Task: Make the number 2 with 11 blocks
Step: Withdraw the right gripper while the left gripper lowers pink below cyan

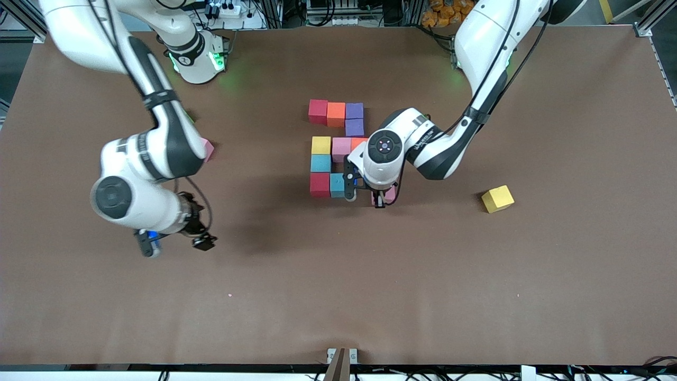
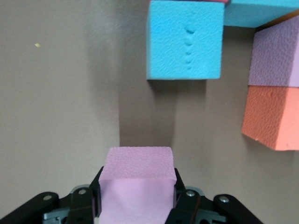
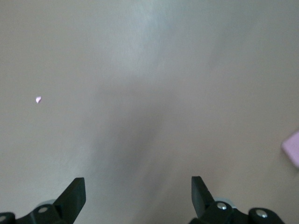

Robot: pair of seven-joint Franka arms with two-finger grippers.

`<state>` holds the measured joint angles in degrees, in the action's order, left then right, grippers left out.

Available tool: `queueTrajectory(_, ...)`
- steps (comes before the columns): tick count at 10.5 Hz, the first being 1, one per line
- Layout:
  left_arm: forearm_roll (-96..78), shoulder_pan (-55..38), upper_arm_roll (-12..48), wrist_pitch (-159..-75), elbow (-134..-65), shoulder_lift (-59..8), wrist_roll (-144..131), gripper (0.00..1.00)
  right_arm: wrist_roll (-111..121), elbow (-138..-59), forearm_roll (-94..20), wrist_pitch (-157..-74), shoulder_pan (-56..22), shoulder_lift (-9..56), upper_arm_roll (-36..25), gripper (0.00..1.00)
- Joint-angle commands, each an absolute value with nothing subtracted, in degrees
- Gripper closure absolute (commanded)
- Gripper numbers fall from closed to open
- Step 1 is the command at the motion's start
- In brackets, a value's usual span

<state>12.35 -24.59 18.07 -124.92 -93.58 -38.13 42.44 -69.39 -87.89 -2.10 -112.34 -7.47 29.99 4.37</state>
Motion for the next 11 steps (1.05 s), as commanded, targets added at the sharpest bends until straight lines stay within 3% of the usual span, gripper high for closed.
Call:
queueTrajectory(1,13.0,-26.6,17.5,-123.2,-91.8,-39.6,40.3,0.6,-55.4,-88.1,-2.7,-108.0,-3.8,27.9,5.3,0.0)
queueTrajectory(6,13.4,-28.5,17.4,-123.2,-90.9,-40.6,38.9,0.6,-21.2,-93.3,-2.9,-104.2,-0.1,21.2,4.9,0.0)
queueTrajectory(11,13.4,-29.8,17.3,-123.2,-88.4,-42.5,38.6,0.6,-4.1,-107.7,-6.5,-105.4,0.1,5.9,0.0,0.0)
